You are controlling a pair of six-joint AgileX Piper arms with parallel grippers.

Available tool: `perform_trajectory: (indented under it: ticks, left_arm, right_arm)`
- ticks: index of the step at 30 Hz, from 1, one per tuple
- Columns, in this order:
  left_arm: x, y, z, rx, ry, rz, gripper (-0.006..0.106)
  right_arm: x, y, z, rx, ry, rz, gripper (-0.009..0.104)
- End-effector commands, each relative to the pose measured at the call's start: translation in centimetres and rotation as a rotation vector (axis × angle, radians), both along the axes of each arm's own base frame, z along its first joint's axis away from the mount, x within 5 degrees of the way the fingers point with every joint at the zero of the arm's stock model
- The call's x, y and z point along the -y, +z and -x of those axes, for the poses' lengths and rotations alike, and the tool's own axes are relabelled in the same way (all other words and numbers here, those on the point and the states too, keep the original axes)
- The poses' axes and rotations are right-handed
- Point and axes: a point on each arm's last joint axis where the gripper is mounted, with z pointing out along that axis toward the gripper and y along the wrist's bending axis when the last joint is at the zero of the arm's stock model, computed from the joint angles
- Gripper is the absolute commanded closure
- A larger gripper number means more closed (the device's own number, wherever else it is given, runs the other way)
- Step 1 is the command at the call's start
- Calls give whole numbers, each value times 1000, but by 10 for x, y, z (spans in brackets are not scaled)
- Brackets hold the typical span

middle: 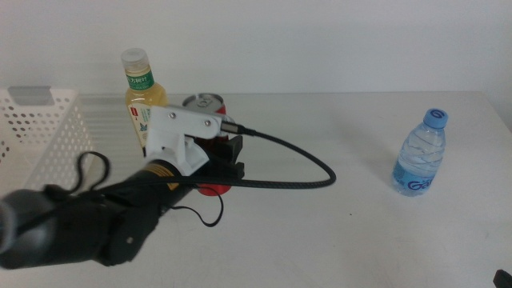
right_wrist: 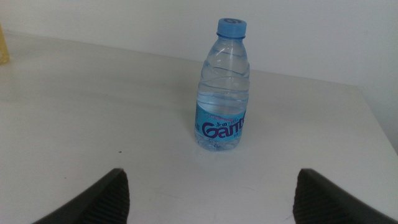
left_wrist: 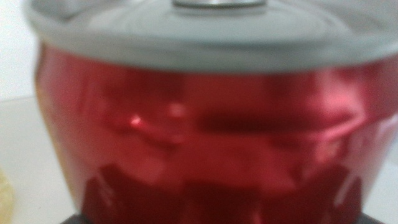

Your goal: Use arms to grab the bottles and put them into the dustbin to the left of the table.

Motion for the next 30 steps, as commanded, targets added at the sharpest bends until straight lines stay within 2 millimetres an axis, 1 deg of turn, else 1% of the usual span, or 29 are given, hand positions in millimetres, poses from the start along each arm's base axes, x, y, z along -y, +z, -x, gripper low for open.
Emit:
perform_trajectory:
  ticks: [1, 4, 8, 15, 20, 23, 30]
  left_arm:
    - [-3, 46, 5, 150, -1, 83, 105]
    - [-7, 60, 14, 115, -11, 74, 105]
    - [-13, 74, 27, 63, -28, 42, 105]
    - [-19, 84, 41, -51, -48, -1, 105]
    - [-26, 97, 33, -232, -33, -69, 105]
    - [-36, 107, 28, -333, -12, -116, 105]
    - [-67, 139, 16, -423, 44, -199, 105]
  right_arm:
    - [1, 11, 1, 106, -8, -2, 25]
    - [1, 11, 1, 106, -8, -2, 25]
    - [1, 11, 1, 106, -8, -2, 25]
    - [1, 11, 1, 106, -8, -2, 25]
    - [1, 11, 1, 106, -8, -2, 25]
    - [1, 11, 1, 106, -8, -2, 25]
    - [1, 11, 1, 106, -8, -2, 25]
